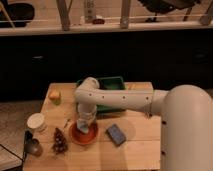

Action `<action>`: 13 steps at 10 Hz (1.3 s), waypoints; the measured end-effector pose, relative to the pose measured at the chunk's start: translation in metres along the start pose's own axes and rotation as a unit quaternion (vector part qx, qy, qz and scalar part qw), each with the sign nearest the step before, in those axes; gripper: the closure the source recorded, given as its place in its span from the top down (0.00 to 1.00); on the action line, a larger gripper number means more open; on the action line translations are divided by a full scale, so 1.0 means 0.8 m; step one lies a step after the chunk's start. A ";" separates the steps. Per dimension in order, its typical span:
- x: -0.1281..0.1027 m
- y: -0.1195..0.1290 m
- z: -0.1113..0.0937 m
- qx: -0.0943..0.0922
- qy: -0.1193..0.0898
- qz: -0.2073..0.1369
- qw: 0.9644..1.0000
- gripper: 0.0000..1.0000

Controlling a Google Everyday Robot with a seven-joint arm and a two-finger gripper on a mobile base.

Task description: Wipe red bowl with towel

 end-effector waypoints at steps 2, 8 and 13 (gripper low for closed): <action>0.001 -0.012 0.001 0.002 -0.005 0.004 1.000 0.02; -0.004 -0.030 0.003 0.007 -0.015 0.010 1.000 0.02; -0.004 -0.029 0.004 0.007 -0.016 0.010 1.000 0.02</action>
